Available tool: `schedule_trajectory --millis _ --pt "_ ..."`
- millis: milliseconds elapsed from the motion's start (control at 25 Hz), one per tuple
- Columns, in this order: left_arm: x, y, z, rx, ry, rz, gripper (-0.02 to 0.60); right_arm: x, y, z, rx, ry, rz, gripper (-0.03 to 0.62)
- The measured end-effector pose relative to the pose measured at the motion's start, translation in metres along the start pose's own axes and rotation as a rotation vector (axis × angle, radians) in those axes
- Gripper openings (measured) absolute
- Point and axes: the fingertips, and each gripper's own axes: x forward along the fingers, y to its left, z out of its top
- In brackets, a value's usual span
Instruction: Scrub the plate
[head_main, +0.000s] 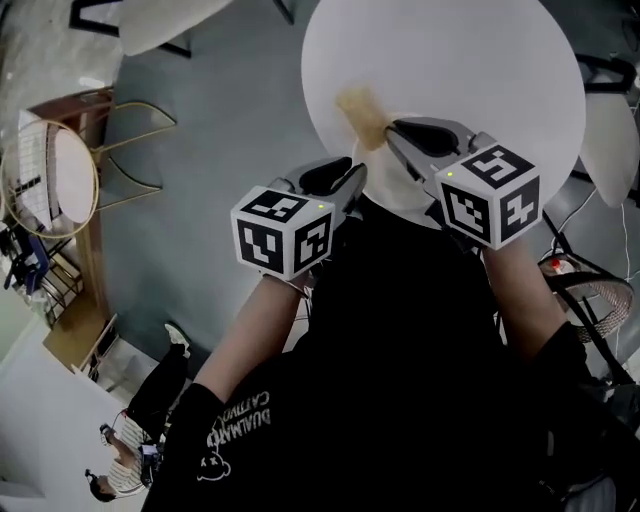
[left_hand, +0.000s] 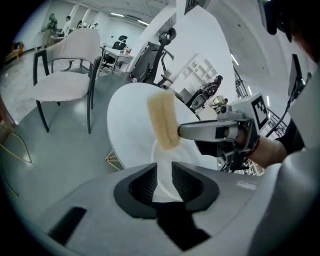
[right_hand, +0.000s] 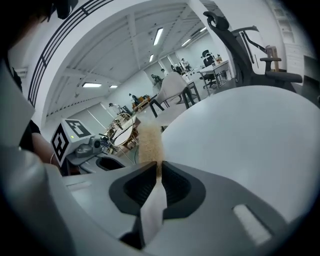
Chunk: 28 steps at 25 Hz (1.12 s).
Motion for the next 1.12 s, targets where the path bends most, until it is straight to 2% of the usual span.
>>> schedule_trajectory --millis 80,360,480,560,720,960,1120 --pt "0.009 0.008 0.001 0.002 0.022 0.018 0.117 0.010 -0.002 0.001 0.014 0.006 0.019 0.037" --pt "0.014 0.020 -0.002 -0.054 0.029 0.053 0.118 0.028 0.005 -0.007 0.032 0.038 0.034 0.037" --pt "0.014 0.022 -0.004 -0.084 0.027 0.063 0.102 0.030 0.007 -0.011 0.046 0.047 0.035 0.037" --pt "0.014 0.026 -0.005 -0.113 0.024 0.078 0.051 0.032 0.008 -0.013 0.049 0.050 0.038 0.037" --pt "0.013 0.031 -0.004 -0.154 0.020 0.085 0.041 0.032 0.006 -0.010 0.048 0.043 0.031 0.038" --pt "0.020 0.036 0.003 -0.149 0.007 0.091 0.040 0.025 -0.014 -0.004 0.053 0.027 -0.028 0.038" --pt "0.016 0.038 0.005 -0.188 0.007 0.075 0.037 0.012 -0.023 -0.006 0.067 0.027 -0.127 0.038"
